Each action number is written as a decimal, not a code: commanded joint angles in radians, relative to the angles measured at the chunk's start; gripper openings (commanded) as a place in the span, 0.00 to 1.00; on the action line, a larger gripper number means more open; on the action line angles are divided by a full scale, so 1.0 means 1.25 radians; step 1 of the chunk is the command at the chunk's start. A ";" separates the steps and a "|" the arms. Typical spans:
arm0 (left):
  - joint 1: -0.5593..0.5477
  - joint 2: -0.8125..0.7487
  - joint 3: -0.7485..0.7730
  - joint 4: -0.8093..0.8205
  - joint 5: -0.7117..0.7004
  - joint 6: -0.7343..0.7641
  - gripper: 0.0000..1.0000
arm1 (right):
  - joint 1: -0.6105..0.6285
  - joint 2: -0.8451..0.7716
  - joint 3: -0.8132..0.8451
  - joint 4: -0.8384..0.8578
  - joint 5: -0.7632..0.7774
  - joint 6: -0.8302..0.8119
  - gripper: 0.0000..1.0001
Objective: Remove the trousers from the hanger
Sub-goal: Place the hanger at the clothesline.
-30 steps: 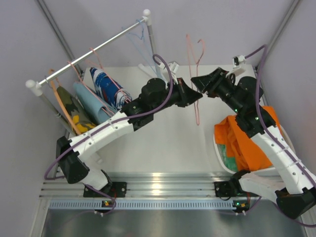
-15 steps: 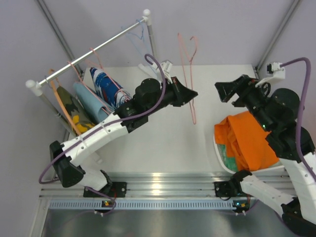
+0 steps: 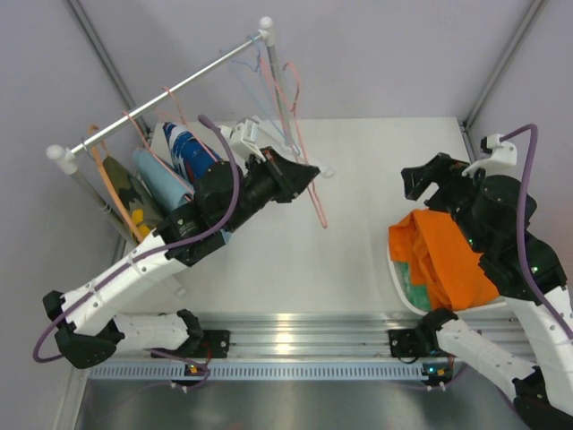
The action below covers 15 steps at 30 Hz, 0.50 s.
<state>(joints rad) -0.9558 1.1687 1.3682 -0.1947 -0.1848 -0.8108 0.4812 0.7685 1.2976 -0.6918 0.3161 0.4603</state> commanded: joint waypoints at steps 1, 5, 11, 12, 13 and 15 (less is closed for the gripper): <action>-0.002 -0.040 -0.015 -0.066 -0.124 -0.040 0.00 | -0.005 -0.002 0.000 0.001 0.022 0.009 0.85; -0.002 -0.068 -0.040 -0.102 -0.176 -0.066 0.00 | -0.003 0.001 -0.015 0.004 0.012 0.010 0.86; 0.032 -0.053 -0.020 -0.117 -0.157 -0.014 0.00 | -0.005 0.010 -0.026 0.020 0.000 0.009 0.85; 0.060 -0.033 -0.012 -0.123 -0.142 -0.010 0.00 | -0.005 0.015 -0.027 0.022 -0.001 0.007 0.85; 0.078 -0.027 -0.009 -0.131 -0.126 -0.015 0.00 | -0.005 0.018 -0.028 0.022 0.000 0.007 0.85; 0.142 -0.009 -0.011 -0.125 -0.059 -0.029 0.00 | -0.005 0.023 -0.032 0.022 0.000 0.006 0.85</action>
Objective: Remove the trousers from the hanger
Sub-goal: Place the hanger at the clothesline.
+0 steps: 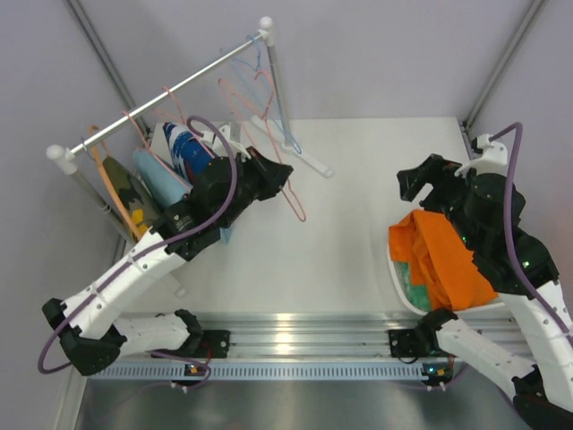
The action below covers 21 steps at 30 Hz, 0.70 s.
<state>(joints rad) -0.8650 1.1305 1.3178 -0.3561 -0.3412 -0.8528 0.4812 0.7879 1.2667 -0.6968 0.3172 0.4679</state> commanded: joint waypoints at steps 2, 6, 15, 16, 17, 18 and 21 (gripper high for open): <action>0.113 0.033 0.023 0.021 0.123 -0.006 0.00 | -0.005 0.010 -0.010 0.027 -0.001 0.001 0.85; 0.173 0.060 0.038 0.064 0.140 0.026 0.00 | -0.003 0.010 -0.018 0.035 0.004 0.001 0.85; 0.276 0.156 0.108 0.113 0.186 0.058 0.00 | -0.006 0.024 -0.025 0.049 0.014 -0.011 0.86; 0.284 0.162 0.114 0.114 0.188 0.058 0.00 | -0.006 0.025 -0.029 0.053 0.015 -0.013 0.86; 0.292 0.169 0.121 0.119 0.192 0.059 0.00 | -0.005 0.025 -0.032 0.057 0.015 -0.011 0.86; 0.308 0.180 0.125 0.124 0.192 0.059 0.00 | -0.006 0.026 -0.034 0.059 0.015 -0.013 0.86; 0.340 0.212 0.143 0.134 0.208 0.055 0.00 | -0.007 0.025 -0.048 0.073 0.014 -0.014 0.86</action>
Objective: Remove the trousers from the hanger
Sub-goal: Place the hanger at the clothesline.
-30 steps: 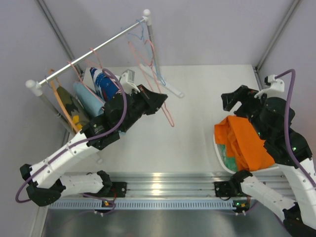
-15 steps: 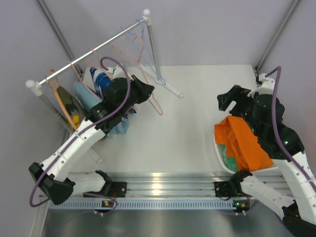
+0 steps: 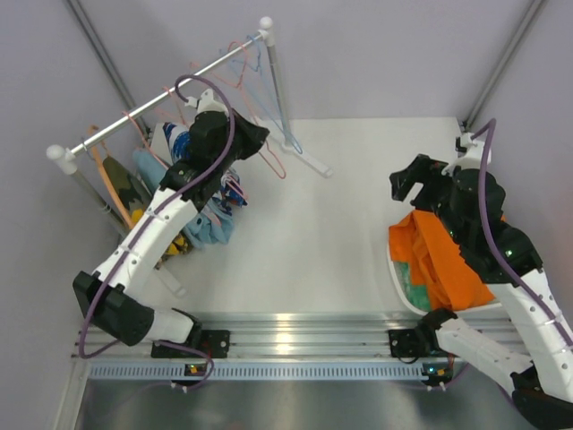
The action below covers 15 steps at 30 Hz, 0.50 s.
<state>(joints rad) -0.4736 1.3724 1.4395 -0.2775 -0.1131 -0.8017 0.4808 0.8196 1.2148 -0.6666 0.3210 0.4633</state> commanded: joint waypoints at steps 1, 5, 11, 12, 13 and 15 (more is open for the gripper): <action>0.034 0.027 0.052 0.072 0.033 0.013 0.00 | -0.005 0.000 -0.011 0.049 0.011 -0.010 0.86; 0.045 0.078 0.091 0.081 0.062 0.024 0.00 | -0.008 -0.002 -0.020 0.055 0.009 -0.011 0.86; 0.056 0.123 0.133 0.080 0.041 0.023 0.00 | -0.013 -0.003 -0.033 0.062 0.007 -0.010 0.87; 0.057 0.127 0.134 0.082 0.030 0.018 0.00 | -0.013 0.001 -0.033 0.062 0.007 -0.010 0.87; 0.059 0.129 0.134 0.085 0.023 0.015 0.00 | -0.014 0.002 -0.032 0.062 0.006 -0.011 0.87; 0.063 0.135 0.135 0.087 0.008 0.009 0.00 | -0.015 0.007 -0.029 0.061 0.002 -0.012 0.87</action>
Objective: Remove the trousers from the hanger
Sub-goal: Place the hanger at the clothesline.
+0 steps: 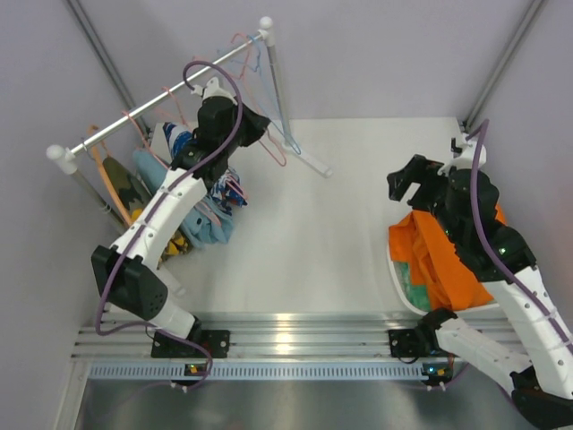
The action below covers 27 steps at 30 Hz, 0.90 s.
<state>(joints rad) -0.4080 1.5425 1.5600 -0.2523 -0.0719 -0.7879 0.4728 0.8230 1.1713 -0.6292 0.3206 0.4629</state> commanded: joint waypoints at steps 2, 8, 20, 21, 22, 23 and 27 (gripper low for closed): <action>0.022 0.003 0.031 0.074 -0.025 -0.009 0.00 | -0.011 0.007 0.007 0.030 0.001 -0.010 0.87; 0.043 0.031 0.032 0.100 0.005 -0.019 0.00 | -0.015 0.013 0.005 0.033 -0.006 -0.010 0.88; 0.044 0.105 0.052 0.133 0.035 -0.027 0.00 | -0.029 0.025 0.010 0.035 -0.020 -0.021 0.88; 0.044 0.109 0.053 0.140 0.042 -0.030 0.00 | -0.030 0.024 0.010 0.036 -0.020 -0.021 0.88; 0.043 0.117 0.058 0.147 0.045 -0.031 0.00 | -0.031 0.025 0.010 0.036 -0.020 -0.022 0.88; 0.043 0.122 0.063 0.149 0.048 -0.034 0.00 | -0.031 0.025 0.010 0.036 -0.021 -0.022 0.88; 0.042 0.145 0.091 0.149 0.051 -0.036 0.00 | -0.040 0.028 0.013 0.036 -0.022 -0.027 0.89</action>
<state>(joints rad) -0.3584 1.7119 1.6169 -0.1333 -0.0235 -0.8188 0.4393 0.8551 1.1713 -0.6212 0.2974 0.4446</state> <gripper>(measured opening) 0.049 0.884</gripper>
